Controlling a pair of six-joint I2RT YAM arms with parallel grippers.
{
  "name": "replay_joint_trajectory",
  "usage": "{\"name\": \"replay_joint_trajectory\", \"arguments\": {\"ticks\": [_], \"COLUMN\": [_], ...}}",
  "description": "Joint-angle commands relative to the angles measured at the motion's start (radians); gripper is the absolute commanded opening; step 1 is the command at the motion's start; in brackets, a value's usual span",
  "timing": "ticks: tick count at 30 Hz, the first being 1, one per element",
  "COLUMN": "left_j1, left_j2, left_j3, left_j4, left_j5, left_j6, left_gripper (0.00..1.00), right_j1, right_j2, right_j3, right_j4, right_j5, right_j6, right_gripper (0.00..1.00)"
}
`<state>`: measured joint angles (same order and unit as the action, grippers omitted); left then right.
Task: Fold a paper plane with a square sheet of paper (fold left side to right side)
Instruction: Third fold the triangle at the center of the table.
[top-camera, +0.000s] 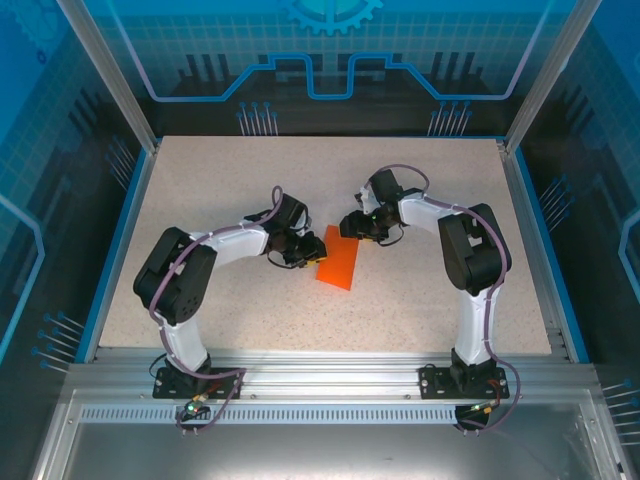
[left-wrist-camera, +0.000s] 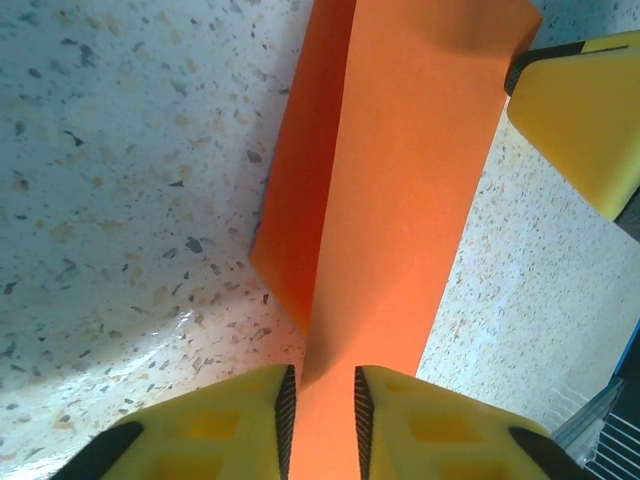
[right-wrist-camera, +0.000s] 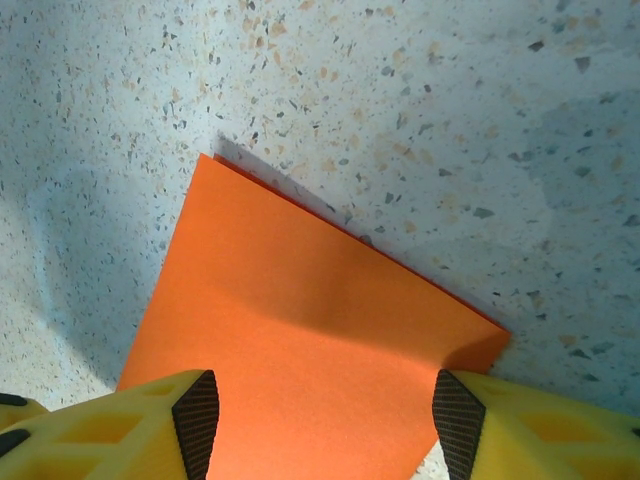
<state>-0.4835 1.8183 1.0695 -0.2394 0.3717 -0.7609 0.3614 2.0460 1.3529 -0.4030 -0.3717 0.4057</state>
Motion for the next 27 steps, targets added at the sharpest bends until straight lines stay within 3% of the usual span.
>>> {"name": "replay_joint_trajectory", "arguments": {"ticks": [1,9,12,19,22,27], "left_j1": [-0.008,-0.015,-0.018,-0.037,-0.046,-0.056], "left_j2": [-0.027,-0.009,-0.009,-0.018,-0.016,-0.01], "left_j3": [-0.018,-0.024,-0.026,-0.024,-0.019,-0.006], "left_j4": [0.001,-0.009,-0.009,-0.012,-0.013,-0.024], "left_j5": [0.007,-0.005,-0.006,-0.018,-0.023,-0.025], "left_j6": [-0.006,0.0,-0.005,-0.024,-0.032,-0.038], "left_gripper": [0.22,0.09,0.06,0.04,0.04,0.03], "right_j1": [0.015,0.014,0.014,0.028,0.112,0.361], "right_j2": [0.028,-0.014,-0.07,-0.331,-0.507,-0.739], "right_j3": [0.018,0.019,0.002,-0.223,-0.393,-0.651], "right_j4": [-0.029,-0.017,-0.005,0.079,0.153,0.266], "right_j5": [0.015,0.0,0.012,0.093,0.183,0.445], "right_j6": [-0.018,-0.046,-0.078,-0.18,-0.249,-0.362], "right_gripper": [0.63,0.65,0.71,0.77,0.79,0.81]}}
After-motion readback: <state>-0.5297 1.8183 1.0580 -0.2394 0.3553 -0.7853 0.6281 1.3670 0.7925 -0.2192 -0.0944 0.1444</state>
